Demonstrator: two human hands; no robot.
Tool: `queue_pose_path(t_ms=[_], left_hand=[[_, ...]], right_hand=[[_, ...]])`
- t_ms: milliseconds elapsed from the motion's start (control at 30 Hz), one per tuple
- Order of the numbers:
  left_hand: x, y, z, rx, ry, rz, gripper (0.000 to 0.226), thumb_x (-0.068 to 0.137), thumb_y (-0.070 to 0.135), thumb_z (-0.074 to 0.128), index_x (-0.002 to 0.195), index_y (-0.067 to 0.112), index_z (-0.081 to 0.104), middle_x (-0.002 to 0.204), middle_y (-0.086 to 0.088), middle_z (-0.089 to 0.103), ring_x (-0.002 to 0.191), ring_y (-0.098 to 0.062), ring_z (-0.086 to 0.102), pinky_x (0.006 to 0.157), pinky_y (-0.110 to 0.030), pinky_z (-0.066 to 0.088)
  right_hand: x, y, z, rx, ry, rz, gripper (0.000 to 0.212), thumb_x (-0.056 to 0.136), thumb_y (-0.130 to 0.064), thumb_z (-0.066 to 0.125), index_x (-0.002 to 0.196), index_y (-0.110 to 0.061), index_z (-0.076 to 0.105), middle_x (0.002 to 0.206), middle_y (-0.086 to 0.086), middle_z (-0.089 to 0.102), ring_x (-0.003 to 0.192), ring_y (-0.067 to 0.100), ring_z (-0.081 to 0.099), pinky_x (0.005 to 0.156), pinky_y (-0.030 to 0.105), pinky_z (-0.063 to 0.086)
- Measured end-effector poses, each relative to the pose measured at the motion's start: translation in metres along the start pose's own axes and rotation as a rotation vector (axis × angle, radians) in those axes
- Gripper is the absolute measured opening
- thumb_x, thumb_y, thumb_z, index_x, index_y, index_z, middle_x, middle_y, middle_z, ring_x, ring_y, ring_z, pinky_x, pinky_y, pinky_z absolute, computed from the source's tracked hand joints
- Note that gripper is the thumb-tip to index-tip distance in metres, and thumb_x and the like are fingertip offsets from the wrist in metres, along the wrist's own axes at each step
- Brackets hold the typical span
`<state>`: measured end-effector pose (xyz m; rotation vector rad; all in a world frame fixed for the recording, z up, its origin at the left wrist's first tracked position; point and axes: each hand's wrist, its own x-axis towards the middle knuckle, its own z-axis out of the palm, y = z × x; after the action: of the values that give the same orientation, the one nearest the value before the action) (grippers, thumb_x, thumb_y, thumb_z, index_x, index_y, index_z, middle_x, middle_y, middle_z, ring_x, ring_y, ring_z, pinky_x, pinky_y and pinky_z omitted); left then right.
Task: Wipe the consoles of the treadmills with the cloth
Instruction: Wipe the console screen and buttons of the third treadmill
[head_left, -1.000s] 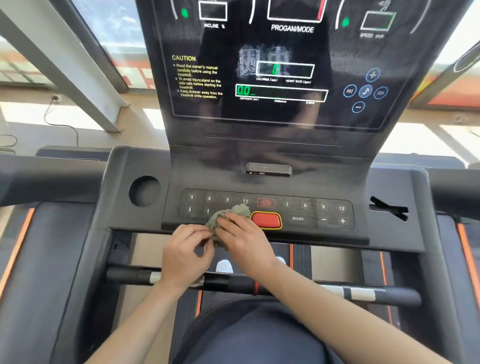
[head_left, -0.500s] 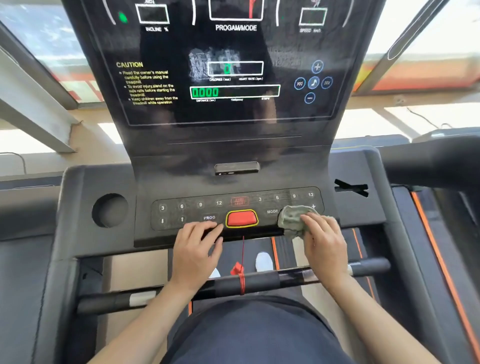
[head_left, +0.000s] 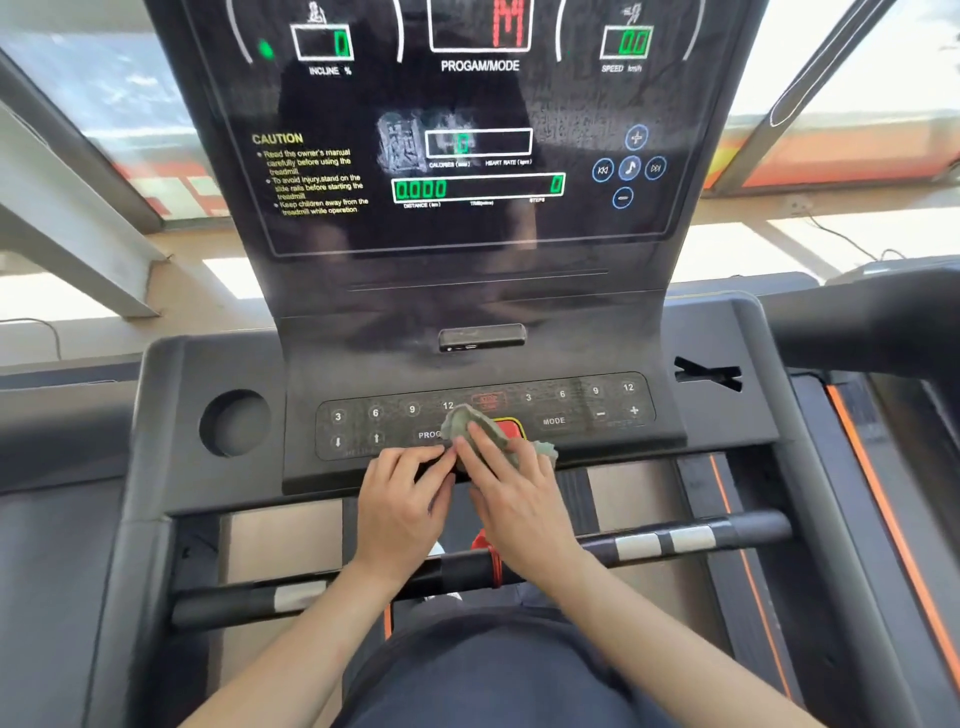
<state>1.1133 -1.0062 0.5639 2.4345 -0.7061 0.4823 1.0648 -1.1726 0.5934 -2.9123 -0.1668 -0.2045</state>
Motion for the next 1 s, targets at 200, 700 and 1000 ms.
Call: queue_pose_path(t_ms=[200, 700, 1000], left_hand=[[-0.003, 0.0, 0.001, 0.0, 0.003, -0.01, 0.023, 0.088, 0.013, 0.074, 0.111, 0.014, 0.078, 0.106, -0.001, 0.072, 0.093, -0.026, 0.064, 0.076, -0.04, 0.051], [-0.01, 0.005, 0.003, 0.036, 0.006, -0.018, 0.029, 0.089, 0.008, 0.073, 0.118, 0.011, 0.075, 0.111, -0.004, 0.071, 0.097, -0.026, 0.064, 0.082, -0.039, 0.052], [-0.009, 0.006, 0.004, 0.013, 0.014, -0.028, 0.025, 0.091, 0.009, 0.071, 0.115, 0.011, 0.076, 0.11, -0.004, 0.072, 0.094, -0.027, 0.065, 0.082, -0.04, 0.053]], right_hand=[[-0.028, 0.045, 0.005, 0.015, 0.078, 0.061, 0.05, 0.088, 0.0, 0.062, 0.137, -0.008, 0.057, 0.147, 0.007, 0.052, 0.096, 0.033, 0.049, 0.086, 0.045, 0.049], [-0.022, 0.033, 0.0, 0.018, 0.025, -0.025, 0.054, 0.089, -0.003, 0.046, 0.142, -0.009, 0.053, 0.152, 0.005, 0.047, 0.106, 0.03, 0.048, 0.09, 0.043, 0.049], [0.001, 0.033, -0.007, 0.014, -0.041, -0.047, 0.065, 0.078, -0.001, 0.062, 0.141, -0.012, 0.052, 0.149, 0.002, 0.049, 0.097, 0.026, 0.047, 0.081, 0.037, 0.046]])
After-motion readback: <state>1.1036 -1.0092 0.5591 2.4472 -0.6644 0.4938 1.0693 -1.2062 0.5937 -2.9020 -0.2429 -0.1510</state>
